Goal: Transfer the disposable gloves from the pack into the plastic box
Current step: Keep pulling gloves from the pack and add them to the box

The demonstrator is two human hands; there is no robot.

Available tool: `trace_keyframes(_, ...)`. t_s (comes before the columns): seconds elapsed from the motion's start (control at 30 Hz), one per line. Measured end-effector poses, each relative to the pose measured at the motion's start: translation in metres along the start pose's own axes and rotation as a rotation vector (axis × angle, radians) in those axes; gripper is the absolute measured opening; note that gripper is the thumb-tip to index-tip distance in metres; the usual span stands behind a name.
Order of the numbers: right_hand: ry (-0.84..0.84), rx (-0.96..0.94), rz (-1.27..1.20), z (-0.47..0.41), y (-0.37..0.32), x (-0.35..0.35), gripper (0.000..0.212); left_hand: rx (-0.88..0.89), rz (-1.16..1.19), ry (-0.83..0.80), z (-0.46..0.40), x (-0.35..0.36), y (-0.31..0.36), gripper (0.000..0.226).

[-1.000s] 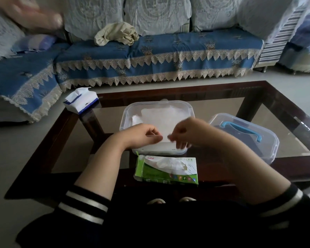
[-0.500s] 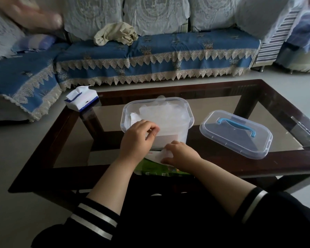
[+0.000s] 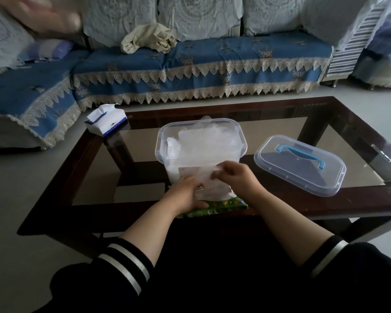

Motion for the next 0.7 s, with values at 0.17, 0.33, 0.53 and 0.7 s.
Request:
trace_keyframes(0.17,0.261,0.011,-0.669,0.009,-0.021,-0.033,0.014,0.062,-0.123,-0.016,0.002,0.004,0.009,0.049)
trace_keyframes(0.33,0.471,-0.077,-0.796,0.021,-0.039,-0.066,0.017,0.095,-0.111,0.011,0.009,-0.001,0.011,0.056)
trace_keyframes(0.53,0.563,-0.213,-0.527,0.025,-0.065,-0.096,0.015,0.077,0.001,0.026,0.022,-0.017,0.022,0.051)
trace_keyframes(0.7,0.438,-0.215,-0.398,0.018,-0.070,-0.079,0.017,0.222,0.485,0.402,0.059,-0.082,0.057,0.058)
Point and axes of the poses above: each hand's wrist, its own z-axis away from the middle knuckle, its own x-axis out of the palm, y = z × x, the point moved 8 cm from there along -z, towards the middle knuckle, and after that the axes turned 7 degrees about -x, right-handed, at the moved point
